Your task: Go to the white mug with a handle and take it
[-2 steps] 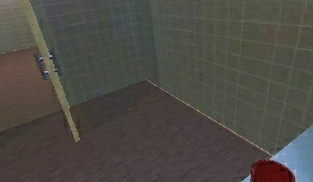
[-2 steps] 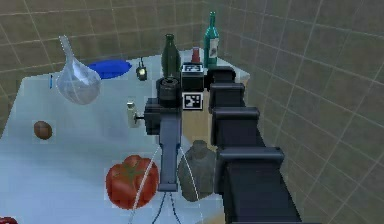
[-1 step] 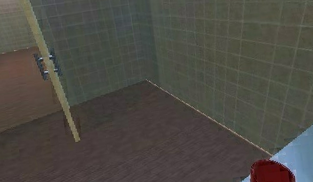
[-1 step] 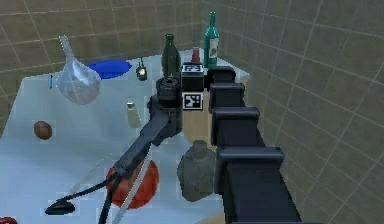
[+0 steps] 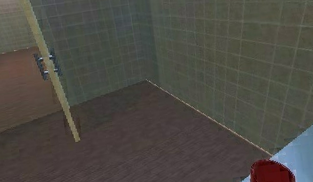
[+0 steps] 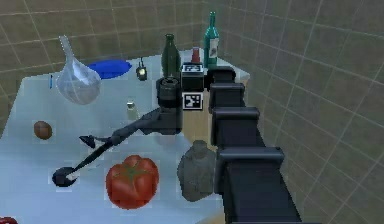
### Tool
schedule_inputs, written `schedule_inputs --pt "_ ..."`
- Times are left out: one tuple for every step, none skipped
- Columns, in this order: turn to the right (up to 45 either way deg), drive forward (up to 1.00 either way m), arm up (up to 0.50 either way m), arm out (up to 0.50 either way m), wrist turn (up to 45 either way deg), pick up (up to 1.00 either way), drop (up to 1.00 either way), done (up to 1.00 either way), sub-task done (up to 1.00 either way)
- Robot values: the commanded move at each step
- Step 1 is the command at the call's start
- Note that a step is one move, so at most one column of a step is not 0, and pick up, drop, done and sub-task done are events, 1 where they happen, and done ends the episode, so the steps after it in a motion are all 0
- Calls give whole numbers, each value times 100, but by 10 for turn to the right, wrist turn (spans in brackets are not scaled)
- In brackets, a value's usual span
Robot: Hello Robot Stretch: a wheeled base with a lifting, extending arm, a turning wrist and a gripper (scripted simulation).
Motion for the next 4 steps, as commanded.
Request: schedule_inputs --pt "0 0 0 0 450 0 0 0 0" --pt "0 0 0 0 270 0 0 0 0" --pt "0 0 -12 0 0 0 0 0 0" --pt "0 0 0 0 0 100 0 0 0"
